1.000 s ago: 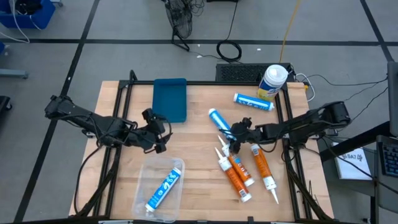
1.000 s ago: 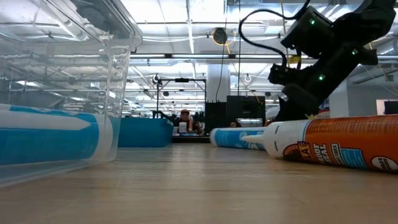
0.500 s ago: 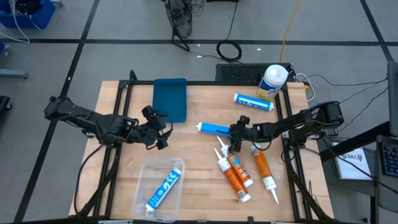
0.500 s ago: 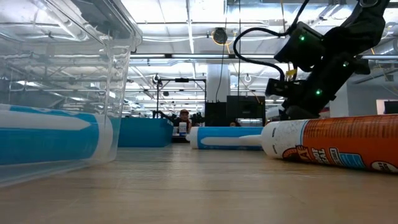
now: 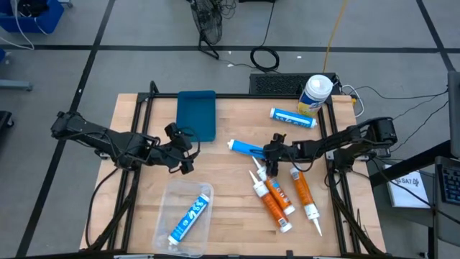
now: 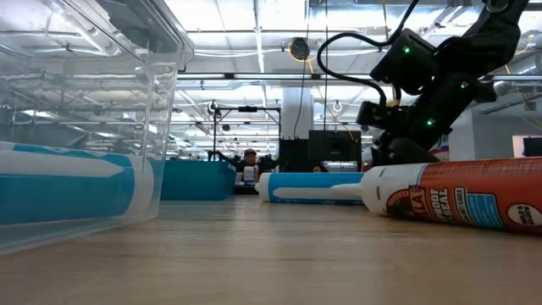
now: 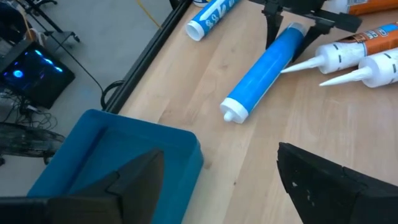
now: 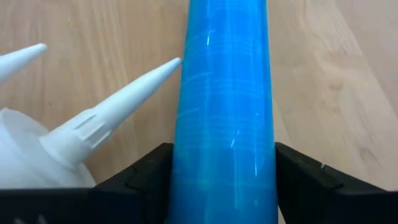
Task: Pick & place silicon tubes, Sealant and Lysol wipes
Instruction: Put the bottom blue sealant into the transparent bin
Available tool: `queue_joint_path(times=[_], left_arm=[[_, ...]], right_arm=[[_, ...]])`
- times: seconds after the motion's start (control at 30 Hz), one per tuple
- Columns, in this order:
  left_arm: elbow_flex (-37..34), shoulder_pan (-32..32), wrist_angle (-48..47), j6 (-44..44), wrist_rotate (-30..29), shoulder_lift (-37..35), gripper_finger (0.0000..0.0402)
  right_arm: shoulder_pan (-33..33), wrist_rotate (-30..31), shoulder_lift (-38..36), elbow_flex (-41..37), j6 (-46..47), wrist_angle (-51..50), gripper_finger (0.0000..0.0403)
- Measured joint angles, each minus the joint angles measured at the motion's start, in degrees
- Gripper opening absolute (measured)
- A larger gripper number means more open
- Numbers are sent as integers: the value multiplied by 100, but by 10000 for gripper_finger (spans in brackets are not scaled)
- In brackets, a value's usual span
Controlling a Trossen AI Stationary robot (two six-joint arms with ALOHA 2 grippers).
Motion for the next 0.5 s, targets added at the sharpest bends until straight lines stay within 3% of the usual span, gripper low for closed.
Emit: queue_joint_path(times=[0.3, 0.5], left_arm=[[0, 0, -3, -9, 4, 0, 301], [0, 0, -3, -21, 7, 0, 309]], right_arm=[[-27, 6, 4, 0, -39, 74, 210], [-24, -14, 15, -11, -230, 704, 210]])
